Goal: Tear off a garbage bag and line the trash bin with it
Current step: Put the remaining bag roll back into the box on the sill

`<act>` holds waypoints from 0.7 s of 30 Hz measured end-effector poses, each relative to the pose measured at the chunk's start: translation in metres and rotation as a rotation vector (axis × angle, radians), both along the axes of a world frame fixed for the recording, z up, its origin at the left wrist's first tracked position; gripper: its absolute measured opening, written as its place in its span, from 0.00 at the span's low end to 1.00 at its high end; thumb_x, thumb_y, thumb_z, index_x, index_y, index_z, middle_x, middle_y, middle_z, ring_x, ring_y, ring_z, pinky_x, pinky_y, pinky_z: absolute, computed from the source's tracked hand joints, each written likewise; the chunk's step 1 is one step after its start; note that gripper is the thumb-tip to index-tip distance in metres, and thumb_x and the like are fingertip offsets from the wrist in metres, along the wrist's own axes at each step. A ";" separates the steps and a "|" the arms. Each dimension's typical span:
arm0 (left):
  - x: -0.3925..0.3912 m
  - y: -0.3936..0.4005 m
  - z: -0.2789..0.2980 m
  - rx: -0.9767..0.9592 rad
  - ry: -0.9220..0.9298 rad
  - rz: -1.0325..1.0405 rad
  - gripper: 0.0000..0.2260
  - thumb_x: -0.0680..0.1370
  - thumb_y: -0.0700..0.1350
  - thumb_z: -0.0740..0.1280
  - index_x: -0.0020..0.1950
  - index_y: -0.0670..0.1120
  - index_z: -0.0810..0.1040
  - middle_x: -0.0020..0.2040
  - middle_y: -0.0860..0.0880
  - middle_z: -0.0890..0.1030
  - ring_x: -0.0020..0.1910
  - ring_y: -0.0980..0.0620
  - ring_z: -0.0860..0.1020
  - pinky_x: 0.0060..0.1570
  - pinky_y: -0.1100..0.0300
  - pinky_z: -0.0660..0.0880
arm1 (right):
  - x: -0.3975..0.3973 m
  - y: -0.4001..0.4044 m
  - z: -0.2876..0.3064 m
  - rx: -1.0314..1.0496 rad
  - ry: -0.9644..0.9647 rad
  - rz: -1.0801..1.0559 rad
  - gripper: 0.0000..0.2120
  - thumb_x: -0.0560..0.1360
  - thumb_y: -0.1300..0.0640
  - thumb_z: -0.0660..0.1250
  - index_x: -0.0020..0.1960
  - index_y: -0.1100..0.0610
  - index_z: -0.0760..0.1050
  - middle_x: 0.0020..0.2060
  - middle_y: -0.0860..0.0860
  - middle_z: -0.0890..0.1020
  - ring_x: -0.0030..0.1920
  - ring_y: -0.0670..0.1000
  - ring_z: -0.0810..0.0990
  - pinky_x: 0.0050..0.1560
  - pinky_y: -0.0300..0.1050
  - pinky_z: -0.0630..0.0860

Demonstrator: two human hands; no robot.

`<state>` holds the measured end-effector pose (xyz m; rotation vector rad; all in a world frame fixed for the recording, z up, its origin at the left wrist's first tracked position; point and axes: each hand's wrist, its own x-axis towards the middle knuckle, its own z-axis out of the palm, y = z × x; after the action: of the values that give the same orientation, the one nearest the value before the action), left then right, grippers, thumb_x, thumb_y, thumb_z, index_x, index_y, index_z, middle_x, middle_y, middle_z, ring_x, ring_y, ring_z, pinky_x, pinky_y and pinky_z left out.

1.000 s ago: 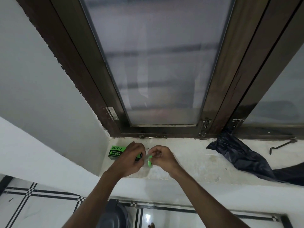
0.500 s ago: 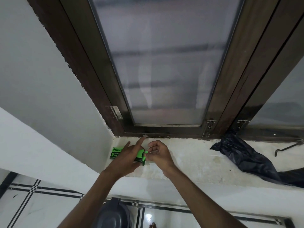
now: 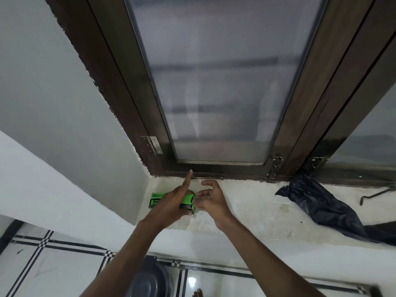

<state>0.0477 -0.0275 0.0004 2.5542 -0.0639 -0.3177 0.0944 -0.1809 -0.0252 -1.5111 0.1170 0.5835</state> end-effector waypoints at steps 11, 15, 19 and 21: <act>0.014 -0.017 -0.001 0.124 -0.079 -0.111 0.55 0.72 0.50 0.77 0.78 0.63 0.34 0.70 0.53 0.75 0.66 0.50 0.74 0.65 0.56 0.72 | 0.001 -0.049 0.015 0.118 0.049 -0.070 0.20 0.75 0.75 0.60 0.62 0.57 0.72 0.53 0.61 0.81 0.48 0.57 0.85 0.50 0.45 0.83; 0.019 -0.030 0.006 0.163 -0.122 -0.175 0.57 0.66 0.59 0.79 0.80 0.60 0.39 0.77 0.52 0.66 0.75 0.49 0.64 0.74 0.53 0.64 | 0.000 -0.087 0.027 0.014 -0.073 -0.121 0.12 0.77 0.70 0.63 0.56 0.57 0.76 0.51 0.59 0.83 0.43 0.53 0.84 0.45 0.42 0.82; 0.023 -0.067 0.020 0.077 -0.296 -0.223 0.41 0.71 0.61 0.74 0.79 0.57 0.58 0.73 0.52 0.70 0.72 0.51 0.68 0.70 0.54 0.69 | -0.001 -0.151 0.032 -0.078 -0.264 -0.247 0.12 0.76 0.72 0.63 0.47 0.57 0.79 0.41 0.54 0.83 0.38 0.48 0.82 0.42 0.42 0.78; 0.027 -0.097 0.022 -0.006 -0.461 -0.267 0.22 0.76 0.58 0.69 0.69 0.55 0.75 0.64 0.54 0.78 0.64 0.53 0.75 0.62 0.57 0.74 | -0.004 -0.203 0.034 -0.210 -0.400 -0.350 0.12 0.75 0.74 0.65 0.45 0.57 0.80 0.40 0.52 0.84 0.39 0.46 0.82 0.45 0.40 0.78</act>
<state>0.0749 -0.1249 0.0220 2.5620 -0.5782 0.1793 0.0906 -0.3840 0.0083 -1.7329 0.1323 -0.0168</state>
